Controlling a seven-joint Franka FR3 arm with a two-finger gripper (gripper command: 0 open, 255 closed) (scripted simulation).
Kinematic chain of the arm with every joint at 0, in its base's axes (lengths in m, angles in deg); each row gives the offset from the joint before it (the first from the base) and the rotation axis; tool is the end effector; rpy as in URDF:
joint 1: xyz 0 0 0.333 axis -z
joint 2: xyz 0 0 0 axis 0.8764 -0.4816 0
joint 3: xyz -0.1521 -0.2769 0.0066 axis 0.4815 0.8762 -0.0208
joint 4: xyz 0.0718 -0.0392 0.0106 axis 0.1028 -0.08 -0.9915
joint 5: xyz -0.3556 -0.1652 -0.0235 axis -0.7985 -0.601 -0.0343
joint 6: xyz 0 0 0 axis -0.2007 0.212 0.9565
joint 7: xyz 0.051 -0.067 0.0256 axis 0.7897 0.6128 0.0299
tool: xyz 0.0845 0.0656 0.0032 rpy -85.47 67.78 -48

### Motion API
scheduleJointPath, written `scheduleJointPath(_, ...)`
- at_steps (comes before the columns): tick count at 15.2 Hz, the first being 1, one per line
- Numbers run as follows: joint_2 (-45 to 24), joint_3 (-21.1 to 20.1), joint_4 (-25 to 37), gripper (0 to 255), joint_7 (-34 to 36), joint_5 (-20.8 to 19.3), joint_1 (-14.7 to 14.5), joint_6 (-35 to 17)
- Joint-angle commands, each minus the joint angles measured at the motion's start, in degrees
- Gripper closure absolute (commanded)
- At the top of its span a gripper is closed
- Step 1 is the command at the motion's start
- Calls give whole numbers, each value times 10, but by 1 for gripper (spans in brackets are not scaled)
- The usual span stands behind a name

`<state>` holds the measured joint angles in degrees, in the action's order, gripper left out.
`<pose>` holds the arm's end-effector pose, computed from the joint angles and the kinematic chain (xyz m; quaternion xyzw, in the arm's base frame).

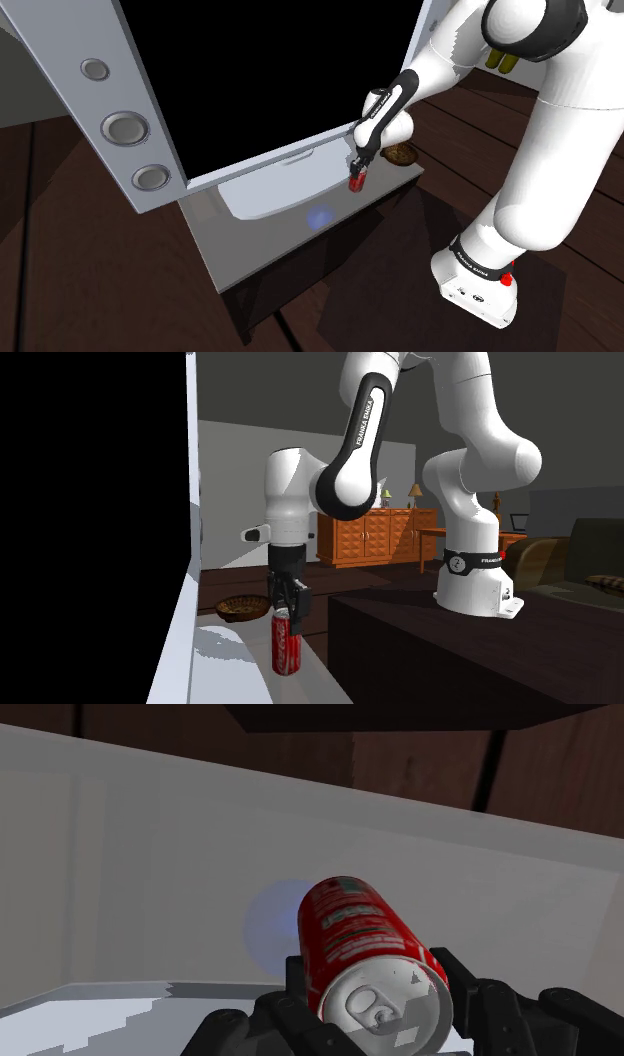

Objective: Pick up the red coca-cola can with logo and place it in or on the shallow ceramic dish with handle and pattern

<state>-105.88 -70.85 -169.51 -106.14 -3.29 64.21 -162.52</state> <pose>0.4379 -0.1273 0.1661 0.9999 0.0098 -0.0036 0.0119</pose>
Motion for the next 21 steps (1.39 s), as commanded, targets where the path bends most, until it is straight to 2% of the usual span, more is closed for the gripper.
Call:
scheduleJointPath(1, 19, 8, -4, 255, 7, -10, -6, 15)
scheduleJointPath(12, 116, 34, -11, 255, 44, -63, -22, 102)
scheduleJointPath(20, 177, 38, -4, 255, 63, -91, -23, 168)
scheduleJointPath(21, 174, 46, 1, 255, 46, -90, -15, 171)
